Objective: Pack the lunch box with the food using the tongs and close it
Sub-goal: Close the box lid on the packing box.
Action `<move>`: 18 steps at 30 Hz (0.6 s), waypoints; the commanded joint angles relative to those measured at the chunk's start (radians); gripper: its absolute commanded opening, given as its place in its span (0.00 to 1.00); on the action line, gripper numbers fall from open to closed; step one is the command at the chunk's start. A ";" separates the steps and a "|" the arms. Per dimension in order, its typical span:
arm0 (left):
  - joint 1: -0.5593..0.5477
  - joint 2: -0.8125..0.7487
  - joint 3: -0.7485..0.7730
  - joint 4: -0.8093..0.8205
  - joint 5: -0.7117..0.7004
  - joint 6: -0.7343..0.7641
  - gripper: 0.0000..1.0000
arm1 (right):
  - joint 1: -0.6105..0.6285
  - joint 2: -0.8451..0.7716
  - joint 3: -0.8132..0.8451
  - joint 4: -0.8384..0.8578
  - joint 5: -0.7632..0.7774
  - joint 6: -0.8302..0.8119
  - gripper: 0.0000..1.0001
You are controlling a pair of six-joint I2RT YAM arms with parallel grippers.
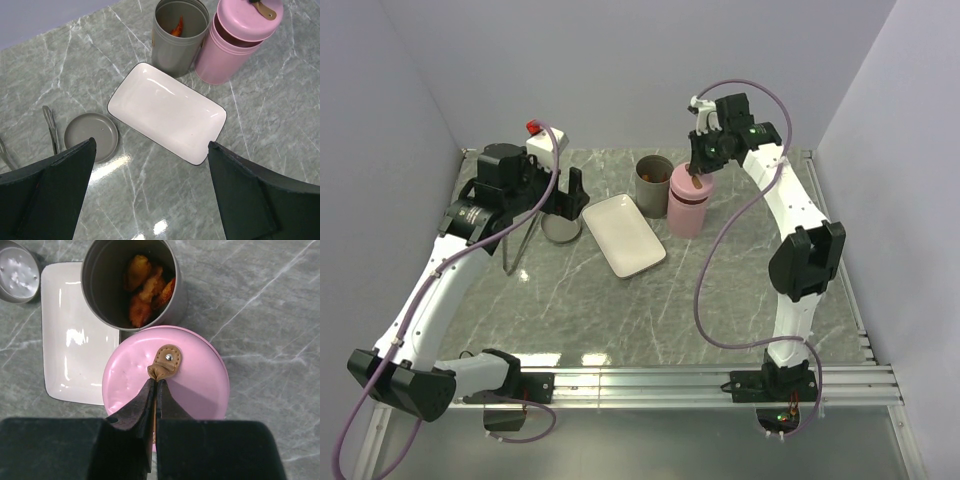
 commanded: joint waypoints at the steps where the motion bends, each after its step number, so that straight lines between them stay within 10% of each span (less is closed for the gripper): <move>1: 0.005 0.008 0.027 0.013 -0.004 0.008 1.00 | 0.001 0.026 0.025 0.032 -0.018 0.005 0.00; 18: 0.005 0.028 0.036 0.018 -0.006 0.006 0.99 | 0.001 0.055 0.017 0.044 -0.023 0.009 0.00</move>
